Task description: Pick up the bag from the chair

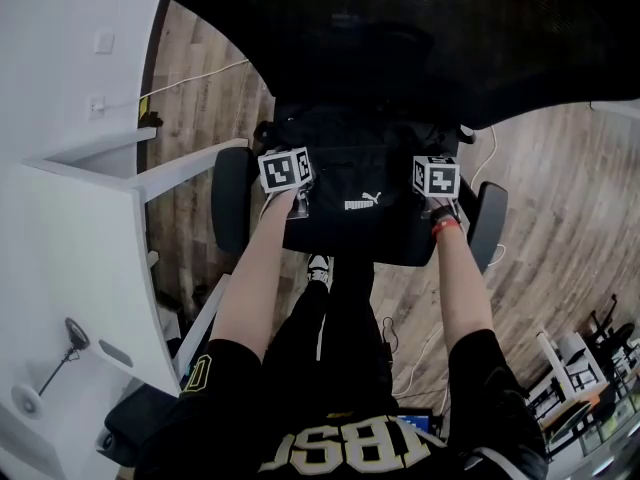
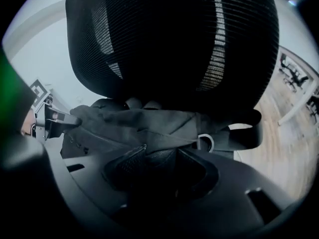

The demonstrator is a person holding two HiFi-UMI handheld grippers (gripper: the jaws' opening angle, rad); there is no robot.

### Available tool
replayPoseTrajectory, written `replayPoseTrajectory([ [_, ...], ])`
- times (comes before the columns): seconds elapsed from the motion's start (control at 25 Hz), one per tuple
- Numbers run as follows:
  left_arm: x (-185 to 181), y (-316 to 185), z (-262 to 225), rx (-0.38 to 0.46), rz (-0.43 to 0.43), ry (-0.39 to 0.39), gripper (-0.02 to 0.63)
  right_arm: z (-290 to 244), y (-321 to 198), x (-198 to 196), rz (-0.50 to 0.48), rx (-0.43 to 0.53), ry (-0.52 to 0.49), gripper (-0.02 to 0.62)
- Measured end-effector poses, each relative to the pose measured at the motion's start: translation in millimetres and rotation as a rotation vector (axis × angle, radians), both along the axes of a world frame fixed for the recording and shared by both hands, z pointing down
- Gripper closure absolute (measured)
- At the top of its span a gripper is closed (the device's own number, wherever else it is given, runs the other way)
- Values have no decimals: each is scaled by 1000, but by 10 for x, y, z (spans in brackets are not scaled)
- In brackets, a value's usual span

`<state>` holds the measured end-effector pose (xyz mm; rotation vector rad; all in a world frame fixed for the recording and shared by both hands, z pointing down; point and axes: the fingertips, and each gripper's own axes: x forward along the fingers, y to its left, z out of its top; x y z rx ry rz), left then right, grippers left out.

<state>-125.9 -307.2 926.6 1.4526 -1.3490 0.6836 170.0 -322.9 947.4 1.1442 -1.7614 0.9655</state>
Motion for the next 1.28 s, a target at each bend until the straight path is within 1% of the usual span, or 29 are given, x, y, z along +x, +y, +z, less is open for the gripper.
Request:
replayPoseTrajectory([
  [0.08,29,-6,-33,-2,-24,24,473,-31,-1,-20,-2,3,-2,435],
  [0.2,92,-11,-129,18,-21,41,515,-126,0,-42,7,18,3,476],
  [0.4,156,75,-355,66,-25,33,528,-382,63,-49,35,53,30,508],
  [0.56,180,134,-580,100,-15,21,532,-564,155,-41,64,56,10,517],
  [0.72,222,143,-886,152,-12,21,535,-917,191,-22,100,95,-2,525],
  [0.92,241,96,-1379,236,7,14,535,-1320,185,-2,128,161,-27,527],
  [1.08,201,104,-1852,313,19,-5,535,-1801,221,-35,158,222,-42,526],
  [1.28,127,195,-2439,413,40,-15,535,-2364,331,-116,149,310,-48,525],
])
